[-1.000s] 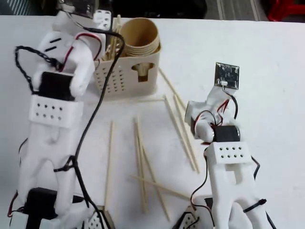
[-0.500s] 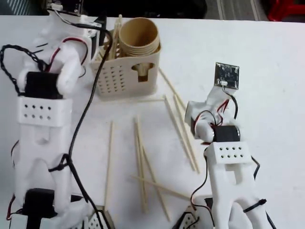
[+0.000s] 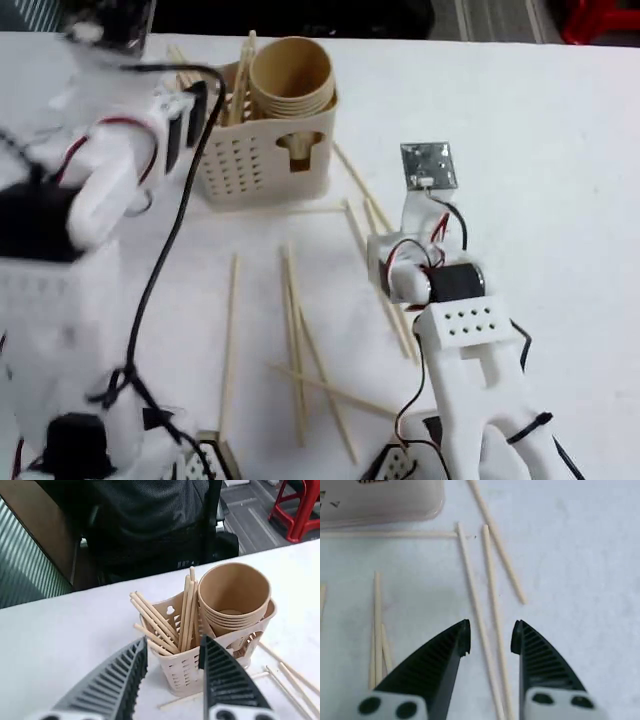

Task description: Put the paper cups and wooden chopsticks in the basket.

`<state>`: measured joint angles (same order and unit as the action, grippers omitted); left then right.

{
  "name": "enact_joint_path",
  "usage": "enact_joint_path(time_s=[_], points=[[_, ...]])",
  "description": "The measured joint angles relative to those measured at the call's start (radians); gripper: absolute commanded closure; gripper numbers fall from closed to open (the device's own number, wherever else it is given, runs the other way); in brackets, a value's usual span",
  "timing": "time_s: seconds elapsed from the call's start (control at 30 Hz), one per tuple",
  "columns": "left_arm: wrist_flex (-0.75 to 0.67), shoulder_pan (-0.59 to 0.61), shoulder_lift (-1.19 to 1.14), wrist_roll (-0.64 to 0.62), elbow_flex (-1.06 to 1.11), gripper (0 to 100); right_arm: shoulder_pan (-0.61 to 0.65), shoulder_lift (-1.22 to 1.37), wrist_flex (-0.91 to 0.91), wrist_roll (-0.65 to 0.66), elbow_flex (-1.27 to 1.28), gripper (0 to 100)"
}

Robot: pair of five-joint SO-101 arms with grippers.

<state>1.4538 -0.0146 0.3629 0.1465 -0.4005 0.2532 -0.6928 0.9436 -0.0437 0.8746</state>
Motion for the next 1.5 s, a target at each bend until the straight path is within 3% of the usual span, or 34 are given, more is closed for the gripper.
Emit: enact_joint_path(time_s=[0.3, 0.47, 0.73, 0.93, 1.03, 1.27, 1.5], points=[[0.160, 0.000, 0.153, 0.000, -0.002, 82, 0.054, 0.000, 0.052, 0.068, 0.000, 85.4], [0.153, 0.000, 0.241, 0.000, 0.135, 82, 0.060, 0.058, 0.094, 0.071, -0.017, 85.3], [-0.068, 0.002, 0.565, 0.000, 0.608, 82, 0.060, 0.292, 0.153, 0.071, -0.129, 85.2], [-0.259, 0.077, 0.809, 0.000, 1.016, 82, 0.060, 0.362, 0.123, 0.071, -0.132, 73.5], [-0.331, 0.132, 0.890, 0.000, 1.185, 82, 0.060, 0.382, 0.123, 0.071, -0.132, 72.3], [-0.436, 0.233, 1.016, 0.000, 1.484, 82, 0.089, 0.450, 0.077, 0.071, -0.132, 72.3], [-0.509, 0.245, 1.128, 0.000, 1.705, 82, 0.094, 0.597, -0.080, 0.071, -0.147, 72.6]])
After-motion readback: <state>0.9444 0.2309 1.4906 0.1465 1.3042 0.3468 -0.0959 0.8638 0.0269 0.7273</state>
